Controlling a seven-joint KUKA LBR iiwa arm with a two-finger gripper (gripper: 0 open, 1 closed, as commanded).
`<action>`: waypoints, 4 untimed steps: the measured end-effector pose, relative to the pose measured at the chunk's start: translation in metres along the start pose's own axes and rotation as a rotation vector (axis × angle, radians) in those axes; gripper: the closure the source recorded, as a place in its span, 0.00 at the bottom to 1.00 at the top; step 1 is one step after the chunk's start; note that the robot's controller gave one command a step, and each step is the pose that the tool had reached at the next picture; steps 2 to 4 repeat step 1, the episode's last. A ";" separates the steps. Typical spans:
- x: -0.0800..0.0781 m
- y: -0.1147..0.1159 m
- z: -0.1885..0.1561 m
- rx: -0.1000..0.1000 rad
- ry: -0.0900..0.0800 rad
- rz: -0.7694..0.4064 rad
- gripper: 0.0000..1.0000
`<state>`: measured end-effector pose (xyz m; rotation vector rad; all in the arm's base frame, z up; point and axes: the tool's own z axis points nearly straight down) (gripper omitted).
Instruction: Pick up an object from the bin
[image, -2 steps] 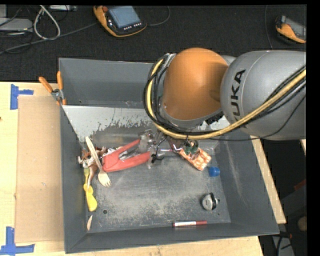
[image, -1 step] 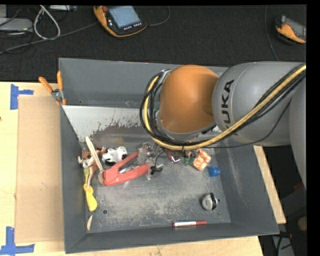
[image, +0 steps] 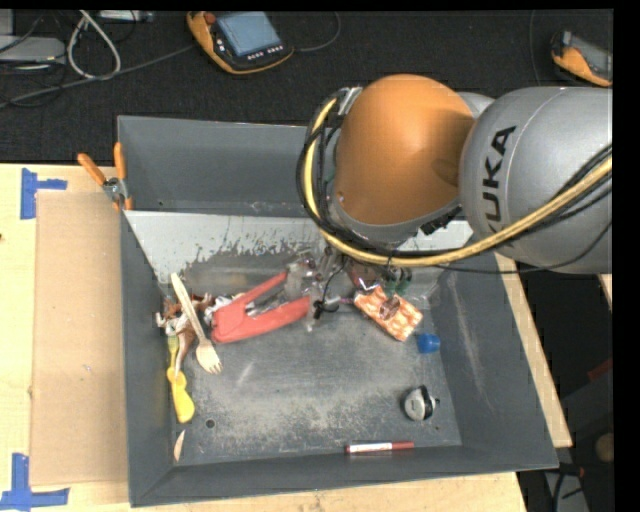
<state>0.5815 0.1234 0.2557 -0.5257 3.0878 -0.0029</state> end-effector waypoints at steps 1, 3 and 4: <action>-0.003 -0.001 -0.009 0.003 -0.018 -0.019 1.00; -0.003 -0.001 -0.009 0.003 -0.018 -0.019 1.00; -0.003 -0.001 -0.009 0.003 -0.018 -0.019 1.00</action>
Offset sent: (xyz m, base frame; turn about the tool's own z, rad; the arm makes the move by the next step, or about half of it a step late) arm -0.0036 -0.0249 -0.0101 -0.3642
